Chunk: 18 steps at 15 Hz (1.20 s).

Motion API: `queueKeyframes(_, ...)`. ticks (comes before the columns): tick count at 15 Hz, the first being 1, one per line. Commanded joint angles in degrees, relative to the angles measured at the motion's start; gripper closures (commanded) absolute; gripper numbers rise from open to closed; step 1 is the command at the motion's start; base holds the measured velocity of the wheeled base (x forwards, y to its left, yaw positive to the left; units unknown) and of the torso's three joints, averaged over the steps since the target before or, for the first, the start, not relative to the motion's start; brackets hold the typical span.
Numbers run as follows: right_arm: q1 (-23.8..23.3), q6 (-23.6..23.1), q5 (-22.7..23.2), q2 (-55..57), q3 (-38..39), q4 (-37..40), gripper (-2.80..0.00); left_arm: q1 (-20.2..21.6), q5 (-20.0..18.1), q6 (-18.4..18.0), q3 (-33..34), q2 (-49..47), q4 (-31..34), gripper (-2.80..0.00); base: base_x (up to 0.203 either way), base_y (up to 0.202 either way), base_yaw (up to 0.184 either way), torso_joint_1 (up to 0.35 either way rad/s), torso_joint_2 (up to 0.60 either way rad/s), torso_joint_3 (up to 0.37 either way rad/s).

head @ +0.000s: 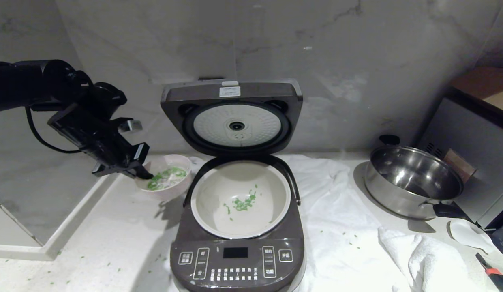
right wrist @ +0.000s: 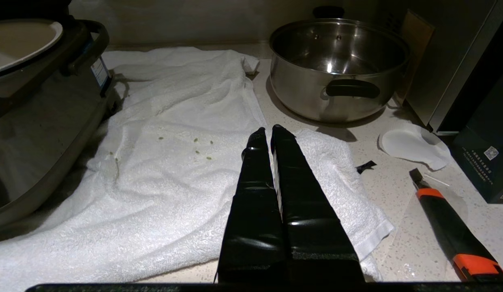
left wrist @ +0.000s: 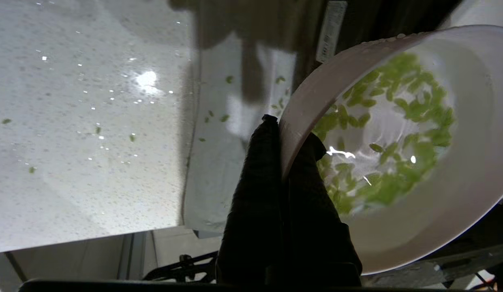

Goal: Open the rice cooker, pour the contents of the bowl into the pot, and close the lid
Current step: Pour the water from the bowl into the rice cooker

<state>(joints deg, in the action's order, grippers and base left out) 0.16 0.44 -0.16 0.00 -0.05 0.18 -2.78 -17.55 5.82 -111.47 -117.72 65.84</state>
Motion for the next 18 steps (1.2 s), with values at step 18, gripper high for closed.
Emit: queueKeyframes(18,0.02,-0.01,-0.02,0.0,-0.02,-0.01,0.0,-16.65,2.87,12.73,0.29,-1.78,-0.38,0.0,0.0,0.0,0.0,0.0,0.0,0.0)
